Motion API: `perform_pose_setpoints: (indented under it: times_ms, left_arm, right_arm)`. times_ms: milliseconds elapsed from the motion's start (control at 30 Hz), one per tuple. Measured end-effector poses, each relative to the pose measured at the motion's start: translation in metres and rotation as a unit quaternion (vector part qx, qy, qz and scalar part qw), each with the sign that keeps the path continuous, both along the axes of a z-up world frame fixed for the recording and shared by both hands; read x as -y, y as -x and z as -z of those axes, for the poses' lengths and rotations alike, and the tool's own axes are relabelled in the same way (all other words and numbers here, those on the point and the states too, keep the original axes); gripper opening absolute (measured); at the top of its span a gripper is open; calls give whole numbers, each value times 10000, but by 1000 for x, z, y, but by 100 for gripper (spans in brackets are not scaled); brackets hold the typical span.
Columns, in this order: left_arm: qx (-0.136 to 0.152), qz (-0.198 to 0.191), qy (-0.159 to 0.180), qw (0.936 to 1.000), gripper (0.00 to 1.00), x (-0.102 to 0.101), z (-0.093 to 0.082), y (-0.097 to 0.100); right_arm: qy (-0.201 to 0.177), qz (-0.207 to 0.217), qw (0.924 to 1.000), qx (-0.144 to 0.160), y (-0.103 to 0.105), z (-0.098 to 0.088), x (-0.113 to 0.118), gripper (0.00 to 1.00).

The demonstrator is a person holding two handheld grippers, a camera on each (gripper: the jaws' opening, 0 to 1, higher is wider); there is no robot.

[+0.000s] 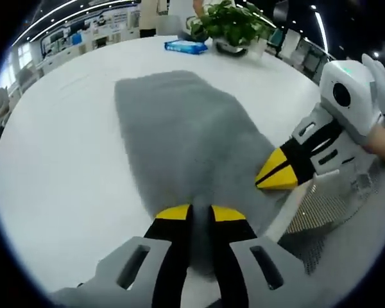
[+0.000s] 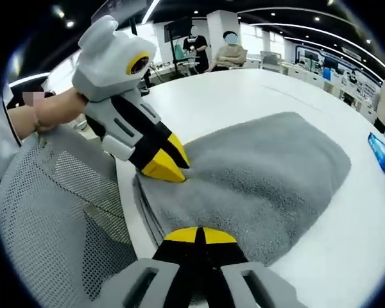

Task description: Open the folded towel by lifting each exposed corner and separating the folded layers until the towel lies flat within the target outline without major curled edges

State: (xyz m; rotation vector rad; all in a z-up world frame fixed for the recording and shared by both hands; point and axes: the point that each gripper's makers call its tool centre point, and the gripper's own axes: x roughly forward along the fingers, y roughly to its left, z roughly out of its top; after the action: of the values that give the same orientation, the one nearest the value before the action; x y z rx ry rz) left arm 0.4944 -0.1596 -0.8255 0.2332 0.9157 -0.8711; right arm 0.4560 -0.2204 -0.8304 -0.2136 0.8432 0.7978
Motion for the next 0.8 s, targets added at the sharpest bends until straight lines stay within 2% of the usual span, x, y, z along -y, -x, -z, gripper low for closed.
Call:
perform_pose_setpoints:
  times_ms: [167,267,333,400,467,533,700,800]
  left_arm:
    - [-252,-80,163,9995,9,1,0,5]
    - [-483,-338,545,9968,9,1,-2,2]
    - [-587,-519,647,9948,9,-1,-5,-2]
    - [-473,-596,740,9944,9,-2,-9,-8]
    - [-150,-702,760,9945,10,-5,-14,-19]
    - [15,-803,731,9941,11,-11,-16,-25]
    - [46,-1006,487,9937,12,-23,-7,-31]
    - [64,-1015,463,9937,12,-23,-7,-30]
  right_arm:
    - [78,222,9997,19,-4,0,7,0]
    - [45,237,9997,12,-4,0,8,0]
    - [45,235,9997,6,-4,-1,8,0]
    - [52,261,9996,-11,-3,-1,7,0]
    - [35,286,9996,-39,-2,-1,7,0]
    - [7,313,9995,-76,-2,-1,7,0]
    - [-61,230,9996,-177,4,-1,2,0]
    - [-175,161,9993,-285,10,-1,-3,0]
